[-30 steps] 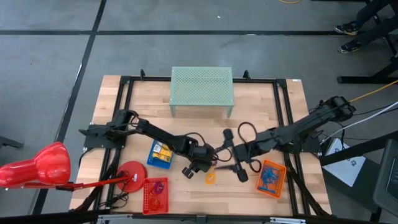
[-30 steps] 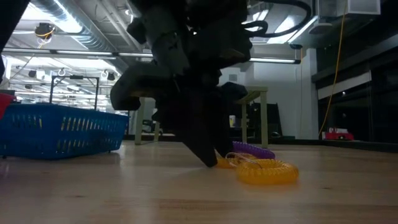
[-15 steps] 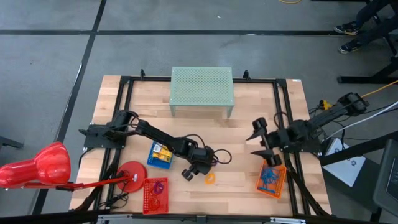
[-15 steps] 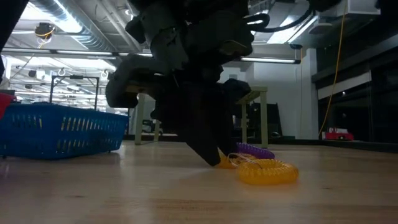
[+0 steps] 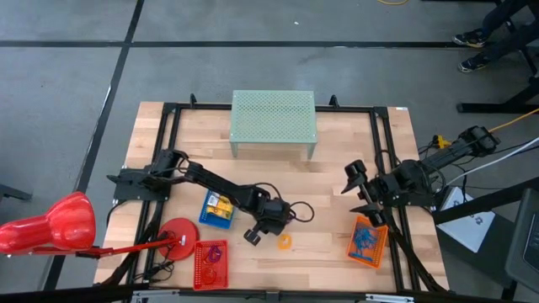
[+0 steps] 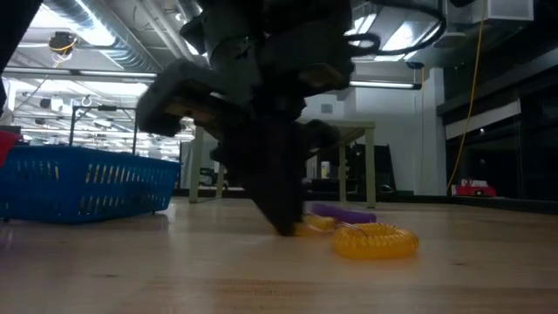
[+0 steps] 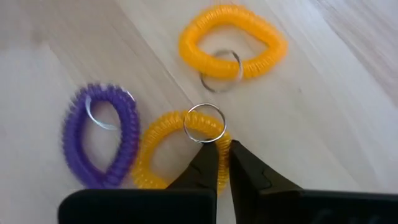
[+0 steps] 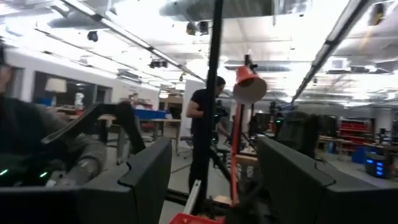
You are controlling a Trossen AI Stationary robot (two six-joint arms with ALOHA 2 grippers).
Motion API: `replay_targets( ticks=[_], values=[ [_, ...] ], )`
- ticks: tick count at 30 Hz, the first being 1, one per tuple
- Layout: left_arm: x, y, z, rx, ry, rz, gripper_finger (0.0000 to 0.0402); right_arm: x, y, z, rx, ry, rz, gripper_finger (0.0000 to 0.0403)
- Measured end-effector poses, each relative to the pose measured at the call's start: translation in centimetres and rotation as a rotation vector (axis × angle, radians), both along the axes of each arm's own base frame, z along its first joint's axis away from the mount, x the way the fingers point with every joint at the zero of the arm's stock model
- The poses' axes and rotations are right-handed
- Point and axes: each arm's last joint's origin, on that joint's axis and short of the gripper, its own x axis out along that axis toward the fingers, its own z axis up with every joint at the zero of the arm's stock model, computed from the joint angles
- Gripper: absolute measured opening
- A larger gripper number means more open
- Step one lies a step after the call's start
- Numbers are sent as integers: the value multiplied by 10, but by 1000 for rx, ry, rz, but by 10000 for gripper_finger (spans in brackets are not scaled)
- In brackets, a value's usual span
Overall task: Pick & Place Office Desk Supplies
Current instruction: Put the top yellow spiral band into the red bin
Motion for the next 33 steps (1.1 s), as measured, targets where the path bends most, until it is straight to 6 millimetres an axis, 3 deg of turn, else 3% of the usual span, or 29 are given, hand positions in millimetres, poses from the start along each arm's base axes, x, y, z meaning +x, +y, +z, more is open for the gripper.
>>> replay_targets(
  ticks=[6,11,17,23,28,33],
  values=[
    [-12,-18,11,-142,66,-16,19,-7,-2,-12,-23,28,46,236],
    [-24,-41,25,-147,63,-37,14,-20,-13,-56,-6,130,-85,236],
    [-35,-67,34,-163,64,-51,14,-17,-12,-66,-85,261,-106,236],
    [-48,-92,41,-135,50,-49,13,-15,-14,-70,-54,321,-180,236],
    [-68,-104,77,-41,-48,4,13,-16,-14,-68,-49,300,-182,236],
    [-95,-111,125,-20,-174,76,13,-16,-14,-68,-44,298,-180,235]
  ],
)
